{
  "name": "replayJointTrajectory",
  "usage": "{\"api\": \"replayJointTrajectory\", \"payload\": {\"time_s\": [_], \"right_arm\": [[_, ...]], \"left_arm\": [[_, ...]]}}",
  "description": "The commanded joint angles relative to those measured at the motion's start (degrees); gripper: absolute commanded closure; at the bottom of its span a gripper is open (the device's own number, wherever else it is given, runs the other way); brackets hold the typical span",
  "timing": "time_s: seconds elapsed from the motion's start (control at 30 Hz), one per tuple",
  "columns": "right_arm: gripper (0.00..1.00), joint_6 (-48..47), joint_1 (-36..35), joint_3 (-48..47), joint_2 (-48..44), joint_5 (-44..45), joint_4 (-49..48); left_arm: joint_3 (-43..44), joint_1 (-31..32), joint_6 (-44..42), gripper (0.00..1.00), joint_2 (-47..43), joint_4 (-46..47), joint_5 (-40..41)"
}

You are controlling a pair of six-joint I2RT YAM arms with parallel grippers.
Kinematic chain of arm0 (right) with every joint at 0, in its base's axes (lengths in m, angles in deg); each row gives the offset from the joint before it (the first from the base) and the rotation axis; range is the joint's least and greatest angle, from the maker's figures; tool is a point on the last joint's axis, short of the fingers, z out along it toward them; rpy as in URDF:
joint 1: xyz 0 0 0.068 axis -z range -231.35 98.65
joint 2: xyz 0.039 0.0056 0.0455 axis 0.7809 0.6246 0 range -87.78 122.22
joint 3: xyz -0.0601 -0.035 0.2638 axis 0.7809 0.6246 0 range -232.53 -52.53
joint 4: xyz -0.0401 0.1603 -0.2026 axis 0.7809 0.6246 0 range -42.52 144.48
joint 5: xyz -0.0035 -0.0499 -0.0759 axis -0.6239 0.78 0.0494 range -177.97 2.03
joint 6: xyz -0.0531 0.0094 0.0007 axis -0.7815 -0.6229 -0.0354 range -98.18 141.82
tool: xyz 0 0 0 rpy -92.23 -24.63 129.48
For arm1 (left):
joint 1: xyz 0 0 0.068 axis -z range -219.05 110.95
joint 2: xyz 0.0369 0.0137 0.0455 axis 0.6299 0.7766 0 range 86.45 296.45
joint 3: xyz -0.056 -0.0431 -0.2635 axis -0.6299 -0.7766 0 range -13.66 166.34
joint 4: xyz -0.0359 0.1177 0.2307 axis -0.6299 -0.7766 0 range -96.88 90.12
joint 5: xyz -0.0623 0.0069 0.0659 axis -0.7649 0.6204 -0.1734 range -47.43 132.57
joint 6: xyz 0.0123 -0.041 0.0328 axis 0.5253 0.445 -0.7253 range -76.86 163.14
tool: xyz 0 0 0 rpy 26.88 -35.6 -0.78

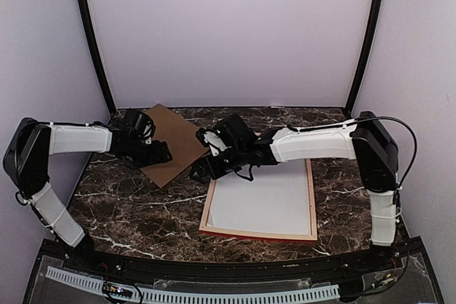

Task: Put the photo into the frame
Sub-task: Move the backboard to the center of the board.

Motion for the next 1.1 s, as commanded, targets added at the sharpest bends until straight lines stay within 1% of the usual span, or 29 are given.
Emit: {"api": "replayJointTrajectory", "payload": {"time_s": [0.0,0.1,0.2,0.4,0.57,0.73,0.93,1.07], "right_arm": [[0.05,1.1,-2.9,-7.2,6.7,-3.1,-1.1],[0.05,1.4,-4.0,-10.2,10.6,-3.7,-0.1],[0.05,1.8,-4.3,-10.9,12.5,-3.9,0.5],[0.05,1.6,-4.1,-10.7,13.2,-1.0,3.7],[0.05,1.9,-3.0,-9.3,11.9,0.8,5.4],[0.05,2.4,-1.3,-6.4,9.5,2.3,6.1],[0.05,2.4,0.5,-4.4,7.5,4.9,8.8],[0.05,2.2,1.9,-2.6,6.0,7.5,9.6]], "left_arm": [[4.6,-1.0,0.1,0.22,5.3,6.2,-4.9],[6.5,-1.0,-0.2,0.23,8.5,8.1,-5.8],[8.0,-1.1,-0.4,0.25,11.2,7.3,-6.4],[4.2,-1.1,0.3,0.33,11.9,7.2,-9.2],[-1.8,-1.0,1.3,0.42,11.1,8.0,-12.0],[-9.4,-0.6,2.2,0.49,7.9,8.9,-13.4],[-18.5,1.6,3.8,0.53,2.1,9.1,-12.4],[-24.2,4.7,6.5,0.55,-3.6,8.7,-10.8]]}}
